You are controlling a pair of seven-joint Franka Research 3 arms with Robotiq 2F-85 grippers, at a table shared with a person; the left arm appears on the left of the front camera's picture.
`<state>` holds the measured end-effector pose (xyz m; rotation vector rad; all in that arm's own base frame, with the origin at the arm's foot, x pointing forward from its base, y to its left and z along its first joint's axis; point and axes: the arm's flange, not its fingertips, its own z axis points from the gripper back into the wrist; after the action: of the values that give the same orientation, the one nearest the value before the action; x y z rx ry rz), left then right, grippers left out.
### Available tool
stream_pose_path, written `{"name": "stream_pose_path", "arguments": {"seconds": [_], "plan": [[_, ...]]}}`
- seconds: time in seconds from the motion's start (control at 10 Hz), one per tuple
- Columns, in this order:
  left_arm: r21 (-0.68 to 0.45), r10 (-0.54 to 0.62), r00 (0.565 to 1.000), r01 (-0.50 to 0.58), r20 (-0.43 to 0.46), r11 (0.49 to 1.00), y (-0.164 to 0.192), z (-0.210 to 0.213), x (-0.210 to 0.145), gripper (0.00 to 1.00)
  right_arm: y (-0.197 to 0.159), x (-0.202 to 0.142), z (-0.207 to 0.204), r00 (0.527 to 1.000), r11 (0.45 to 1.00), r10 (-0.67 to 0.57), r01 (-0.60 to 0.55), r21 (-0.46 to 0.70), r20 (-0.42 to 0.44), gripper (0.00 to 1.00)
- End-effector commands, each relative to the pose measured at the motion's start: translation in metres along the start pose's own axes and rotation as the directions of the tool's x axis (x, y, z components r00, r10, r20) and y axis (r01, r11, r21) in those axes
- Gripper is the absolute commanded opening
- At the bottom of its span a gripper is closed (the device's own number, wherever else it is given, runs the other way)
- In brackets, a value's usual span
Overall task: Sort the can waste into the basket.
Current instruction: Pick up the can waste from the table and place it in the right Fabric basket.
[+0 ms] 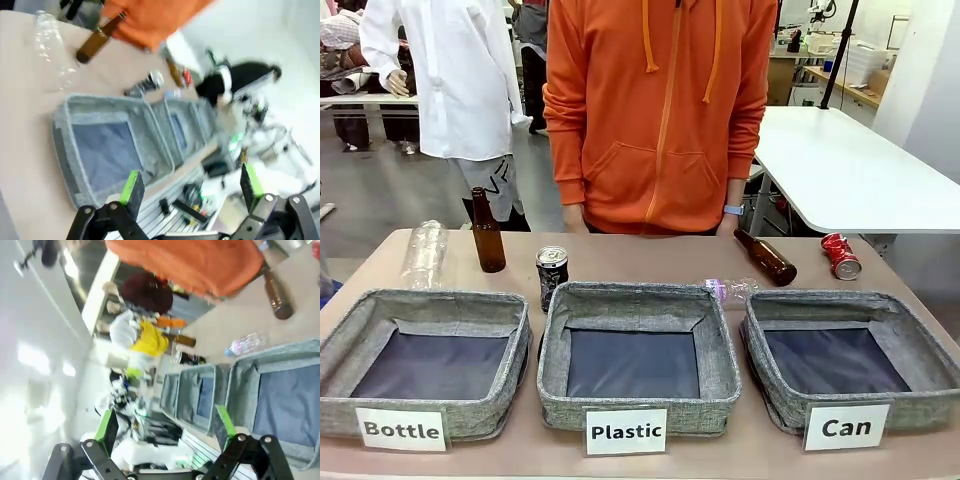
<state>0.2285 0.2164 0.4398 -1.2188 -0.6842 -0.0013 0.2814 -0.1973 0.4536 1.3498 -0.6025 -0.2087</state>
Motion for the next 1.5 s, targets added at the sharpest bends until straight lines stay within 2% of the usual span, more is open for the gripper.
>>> {"name": "stream_pose_path", "arguments": {"seconds": [0.0,0.1,0.8,0.9,1.0,1.2,1.3,1.4], "plan": [[-0.036,0.009,0.977,-0.002,0.212,0.999,-0.008,-0.052,-0.025,1.0,-0.023,-0.005,-0.02,0.997,1.0,-0.016,0.017,-0.02,0.069,1.0],[0.0,0.0,1.0,0.0,0.0,1.0,0.0,0.0,0.0,1.0,0.0,0.0,0.0,1.0,1.0,0.0,0.0,0.0,0.0,1.0],[0.009,0.024,1.0,-0.024,-0.015,1.0,0.001,-0.004,-0.002,1.0,0.0,0.0,0.0,1.0,1.0,0.0,0.0,0.0,0.0,1.0],[0.059,-0.116,0.989,0.121,-0.094,0.991,-0.022,-0.014,-0.006,1.0,0.0,0.0,0.0,1.0,1.0,0.0,0.0,0.0,0.0,1.0],[0.099,-0.244,0.946,0.269,-0.212,0.958,-0.046,-0.04,0.001,1.0,0.0,0.0,0.0,1.0,1.0,0.0,0.0,0.0,0.0,1.0],[0.118,-0.382,0.834,0.46,-0.397,0.88,-0.083,-0.109,0.024,1.0,0.0,0.0,0.0,1.0,1.0,0.0,0.0,0.0,0.0,1.0],[0.119,-0.462,0.754,0.572,-0.467,0.812,-0.094,-0.151,0.032,1.0,0.0,0.0,0.0,1.0,1.0,0.0,0.0,0.0,0.0,1.0],[0.118,-0.517,0.655,0.675,-0.551,0.729,-0.1,-0.201,0.036,1.0,0.0,0.0,0.0,1.0,1.0,0.0,0.0,0.0,0.0,1.0]]}}
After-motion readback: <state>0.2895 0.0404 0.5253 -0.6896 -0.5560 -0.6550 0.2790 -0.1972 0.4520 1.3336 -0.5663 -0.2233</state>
